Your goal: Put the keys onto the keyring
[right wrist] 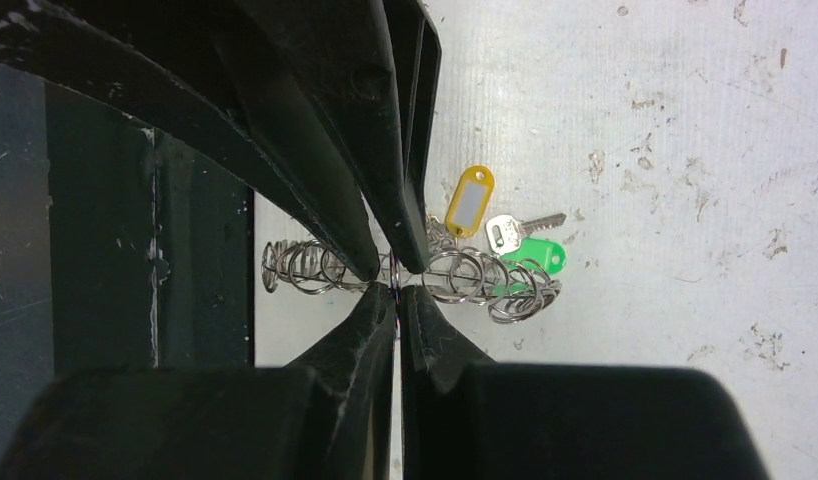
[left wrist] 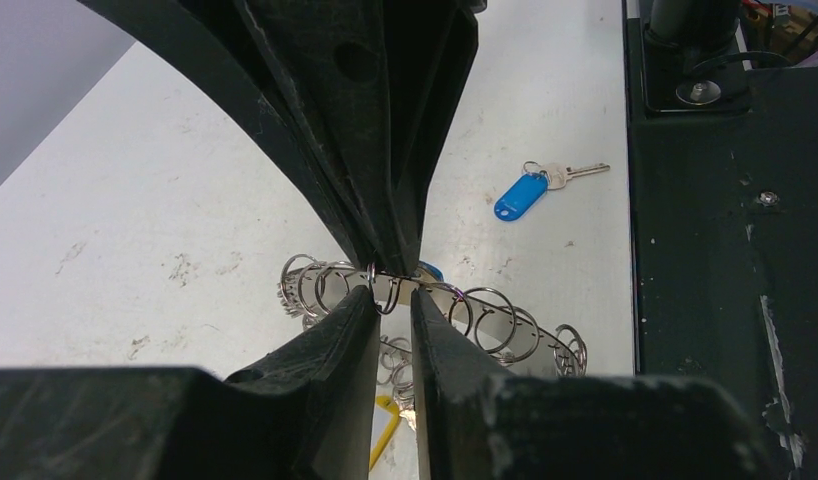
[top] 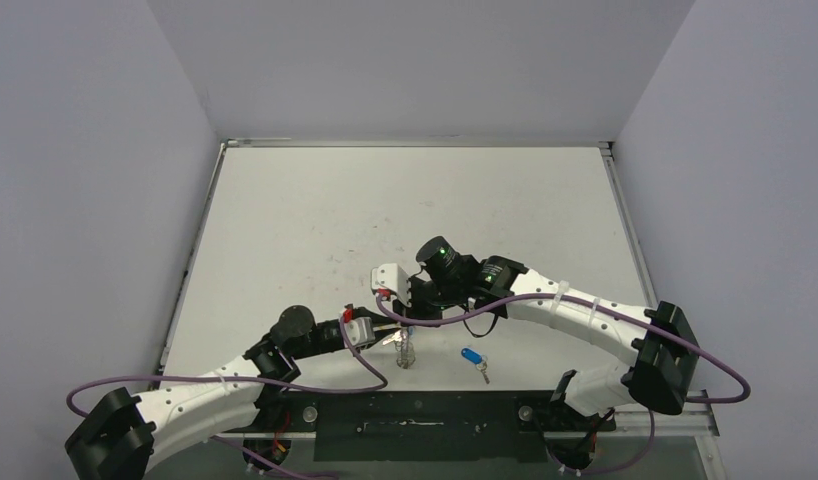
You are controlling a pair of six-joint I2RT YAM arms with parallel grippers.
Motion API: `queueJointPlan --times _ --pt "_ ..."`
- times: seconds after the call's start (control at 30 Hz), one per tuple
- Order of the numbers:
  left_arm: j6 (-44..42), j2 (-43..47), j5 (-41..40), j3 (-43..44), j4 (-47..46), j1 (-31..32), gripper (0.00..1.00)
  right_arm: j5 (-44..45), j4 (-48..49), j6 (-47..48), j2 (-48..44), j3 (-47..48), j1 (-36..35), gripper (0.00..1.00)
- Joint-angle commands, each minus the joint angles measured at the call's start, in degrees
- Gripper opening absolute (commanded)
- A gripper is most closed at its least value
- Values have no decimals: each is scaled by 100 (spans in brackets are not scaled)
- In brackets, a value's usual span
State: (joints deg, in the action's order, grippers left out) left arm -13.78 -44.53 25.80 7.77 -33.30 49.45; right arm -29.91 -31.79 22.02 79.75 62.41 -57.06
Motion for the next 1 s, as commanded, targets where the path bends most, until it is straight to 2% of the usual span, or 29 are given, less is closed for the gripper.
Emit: queueJointPlan --times 0.0,0.07,0.17,0.37,0.63,0.83,0.97 --pt "-29 96 22 272 -341 29 19 -137 79 44 94 174 -52 0" --pt "13 99 -42 263 -377 32 26 -156 77 58 94 167 -55 0" --pt "30 96 -60 254 -403 29 27 -170 68 74 94 171 -67 0" --pt "6 92 -67 265 -405 34 1 -173 48 92 81 165 -69 0" --pt "83 73 -113 242 -388 30 0 -98 140 92 52 118 -81 0" --pt "398 207 -414 -67 -814 30 0 -169 690 4 -240 -213 40 25" --pt "551 261 -510 -228 -1105 29 0 -721 1097 186 -627 -626 300 40"
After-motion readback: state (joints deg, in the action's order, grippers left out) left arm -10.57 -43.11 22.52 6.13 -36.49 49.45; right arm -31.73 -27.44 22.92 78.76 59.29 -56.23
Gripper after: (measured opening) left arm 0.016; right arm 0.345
